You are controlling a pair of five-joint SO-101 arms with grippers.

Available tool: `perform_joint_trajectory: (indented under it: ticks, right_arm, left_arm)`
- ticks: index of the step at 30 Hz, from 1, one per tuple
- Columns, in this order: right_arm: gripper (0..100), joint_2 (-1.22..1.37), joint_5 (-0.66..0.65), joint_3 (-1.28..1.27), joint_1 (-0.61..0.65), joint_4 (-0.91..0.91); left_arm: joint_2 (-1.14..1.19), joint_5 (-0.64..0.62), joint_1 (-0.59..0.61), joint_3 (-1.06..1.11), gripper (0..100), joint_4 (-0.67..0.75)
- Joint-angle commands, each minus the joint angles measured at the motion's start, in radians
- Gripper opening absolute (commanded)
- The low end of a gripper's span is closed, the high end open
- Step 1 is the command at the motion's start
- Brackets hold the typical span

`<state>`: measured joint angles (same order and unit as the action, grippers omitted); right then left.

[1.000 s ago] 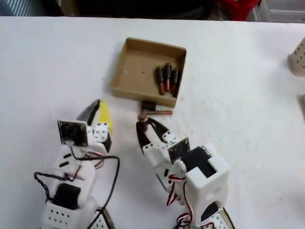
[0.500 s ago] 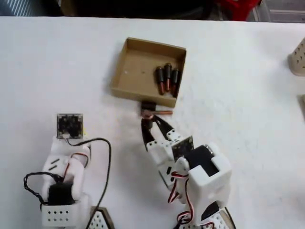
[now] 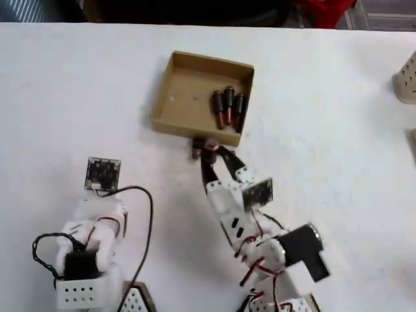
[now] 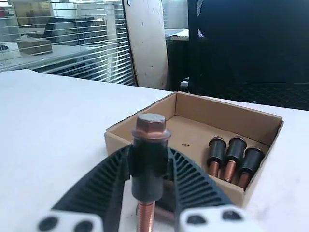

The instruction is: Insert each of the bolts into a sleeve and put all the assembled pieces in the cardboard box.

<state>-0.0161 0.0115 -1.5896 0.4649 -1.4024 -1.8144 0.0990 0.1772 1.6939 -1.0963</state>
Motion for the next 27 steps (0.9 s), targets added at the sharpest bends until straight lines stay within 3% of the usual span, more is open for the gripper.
perform_joint_trajectory:
  ticks: [1,8,15,27]
  right_arm:
    - [1.7,-0.151,0.005,0.124,-0.047,0.274]
    - [1.7,-0.360,0.008,0.410,-0.073,0.832]
    - [1.7,-0.366,0.003,0.763,-0.073,1.290]
    - [1.8,0.036,0.003,1.430,-0.093,1.727]
  left_arm:
    - [-0.008,0.071,0.085,0.000,2,-0.003]
    - [-0.008,0.186,0.142,0.000,2,-0.003]
    - [-0.008,0.201,0.143,0.000,2,-0.003]
    - [-0.008,0.201,0.143,0.000,2,-0.003]
